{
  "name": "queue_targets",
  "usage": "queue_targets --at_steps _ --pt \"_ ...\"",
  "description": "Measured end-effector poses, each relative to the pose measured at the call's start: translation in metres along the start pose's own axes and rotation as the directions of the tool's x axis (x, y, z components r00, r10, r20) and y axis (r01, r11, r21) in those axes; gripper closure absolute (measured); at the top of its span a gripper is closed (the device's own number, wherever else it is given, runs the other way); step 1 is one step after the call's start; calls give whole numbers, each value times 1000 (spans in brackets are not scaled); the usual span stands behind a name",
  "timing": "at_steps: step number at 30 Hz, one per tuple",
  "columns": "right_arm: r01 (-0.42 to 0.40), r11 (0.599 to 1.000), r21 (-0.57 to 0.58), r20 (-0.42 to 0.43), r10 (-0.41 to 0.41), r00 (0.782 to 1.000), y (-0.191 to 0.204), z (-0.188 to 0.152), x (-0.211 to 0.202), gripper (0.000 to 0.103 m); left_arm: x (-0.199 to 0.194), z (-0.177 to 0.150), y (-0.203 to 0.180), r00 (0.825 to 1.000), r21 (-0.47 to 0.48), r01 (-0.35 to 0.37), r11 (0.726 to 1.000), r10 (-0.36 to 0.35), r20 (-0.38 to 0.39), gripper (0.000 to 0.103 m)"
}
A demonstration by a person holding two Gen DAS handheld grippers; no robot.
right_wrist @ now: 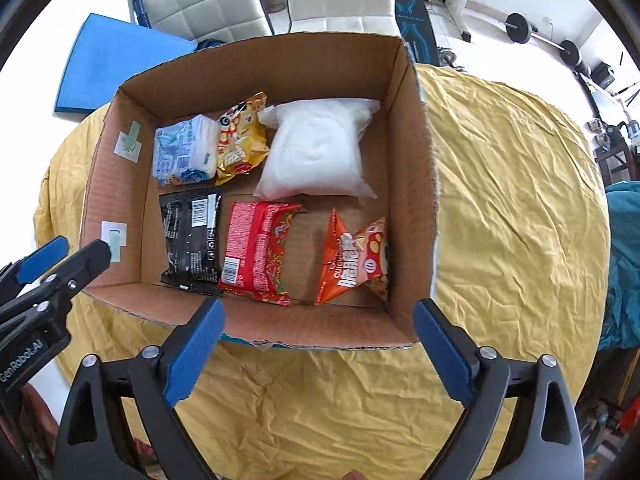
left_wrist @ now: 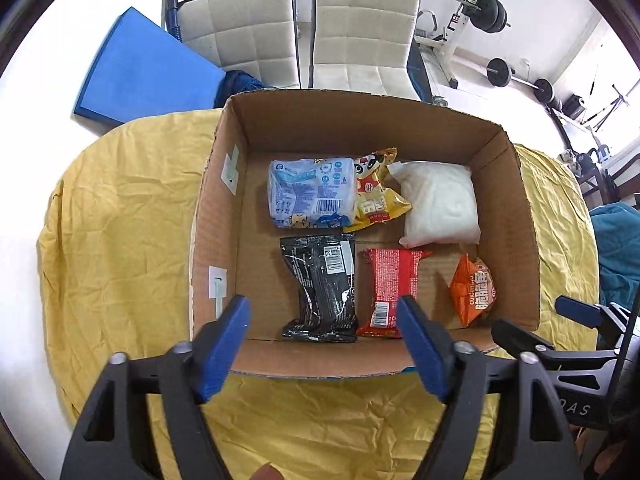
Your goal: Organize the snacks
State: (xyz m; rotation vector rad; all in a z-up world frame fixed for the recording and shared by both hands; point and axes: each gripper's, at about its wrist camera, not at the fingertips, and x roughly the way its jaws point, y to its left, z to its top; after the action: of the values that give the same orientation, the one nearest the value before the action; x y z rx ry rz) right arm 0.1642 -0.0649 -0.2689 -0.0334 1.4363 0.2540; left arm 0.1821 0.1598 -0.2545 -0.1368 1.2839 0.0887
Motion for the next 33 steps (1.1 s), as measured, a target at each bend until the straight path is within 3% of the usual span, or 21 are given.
queue_targets --at_steps 3,7,16,25,33 --pt "4 1000 2 15 -4 1000 -2 -4 -7 2 -9 -3 -2 1000 -6 8 1000 -8 17 12" --pt "-8 1000 6 42 7 999 -5 -15 -30 2 -32 -10 -6 999 -17 7 1000 -7 41 11" --pt "-7 1000 -21 175 11 985 -15 -71 -129 0 -134 -47 -33 983 17 6 1000 -9 181 11" --pt "-24 999 -22 281 29 959 -27 -128 -218 0 -204 -78 -42 972 -11 53 999 -49 228 11" --pt "4 997 -71 336 21 941 -18 -153 -262 0 -240 -89 -49 962 -5 57 998 -53 267 11"
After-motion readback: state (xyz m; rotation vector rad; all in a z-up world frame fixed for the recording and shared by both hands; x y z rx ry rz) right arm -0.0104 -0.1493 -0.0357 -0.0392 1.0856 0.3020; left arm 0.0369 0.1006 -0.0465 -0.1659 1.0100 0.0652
